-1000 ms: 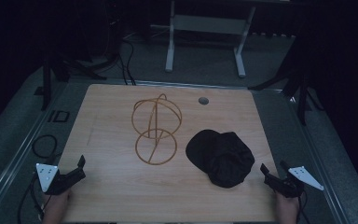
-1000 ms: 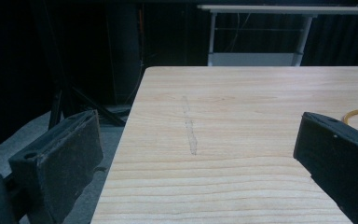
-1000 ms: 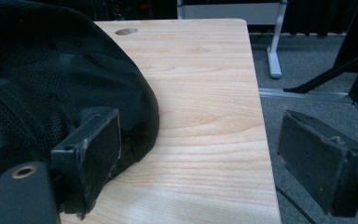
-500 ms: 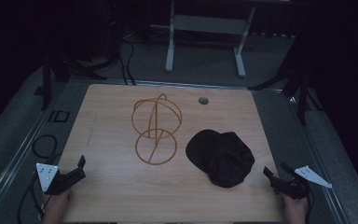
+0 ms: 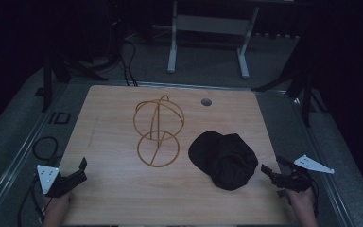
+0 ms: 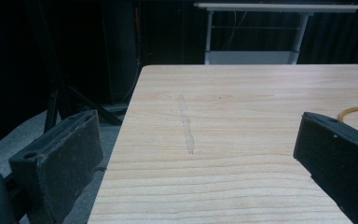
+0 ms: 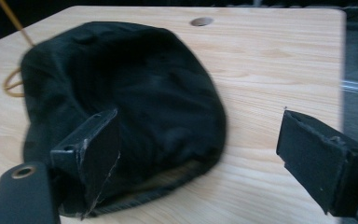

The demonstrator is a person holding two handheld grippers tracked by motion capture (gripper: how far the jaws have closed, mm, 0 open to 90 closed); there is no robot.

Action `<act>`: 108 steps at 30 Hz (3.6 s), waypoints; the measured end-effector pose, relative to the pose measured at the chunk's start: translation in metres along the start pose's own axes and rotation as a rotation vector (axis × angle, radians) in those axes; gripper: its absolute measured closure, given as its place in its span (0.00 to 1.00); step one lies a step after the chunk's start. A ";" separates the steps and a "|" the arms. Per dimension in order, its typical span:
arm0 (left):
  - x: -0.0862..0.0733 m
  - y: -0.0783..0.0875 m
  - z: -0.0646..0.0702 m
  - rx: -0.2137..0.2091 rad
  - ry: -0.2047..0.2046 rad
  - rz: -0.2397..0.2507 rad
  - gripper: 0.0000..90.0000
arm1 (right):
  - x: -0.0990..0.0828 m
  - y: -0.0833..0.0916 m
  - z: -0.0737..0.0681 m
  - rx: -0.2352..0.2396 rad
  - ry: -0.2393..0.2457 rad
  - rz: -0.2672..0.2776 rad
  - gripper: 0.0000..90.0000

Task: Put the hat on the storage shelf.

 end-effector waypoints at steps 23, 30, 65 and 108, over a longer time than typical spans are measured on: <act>0.000 0.000 0.000 -0.011 0.001 0.004 0.02 | 0.015 -0.063 -0.065 0.136 0.190 -0.087 0.15; 0.000 0.000 0.000 -0.013 -0.001 0.004 0.02 | 0.008 -0.081 -0.067 0.097 0.264 -0.143 0.32; 0.000 0.000 0.001 -0.015 -0.004 0.005 0.02 | 0.042 -0.056 -0.089 0.032 0.274 -0.048 0.98; 0.000 0.000 0.000 -0.020 -0.003 0.002 0.02 | 0.183 0.023 -0.156 0.107 0.300 0.290 0.98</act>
Point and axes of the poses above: each handheld gripper's, and its own axes: y roughly backward along the jaws, x roughly out of its top, z roughly to its right, the point moved 3 cm from there along -y, roughly forward along the jaws, and after that the axes turned 13 degrees about -y, right-handed, at the moved point
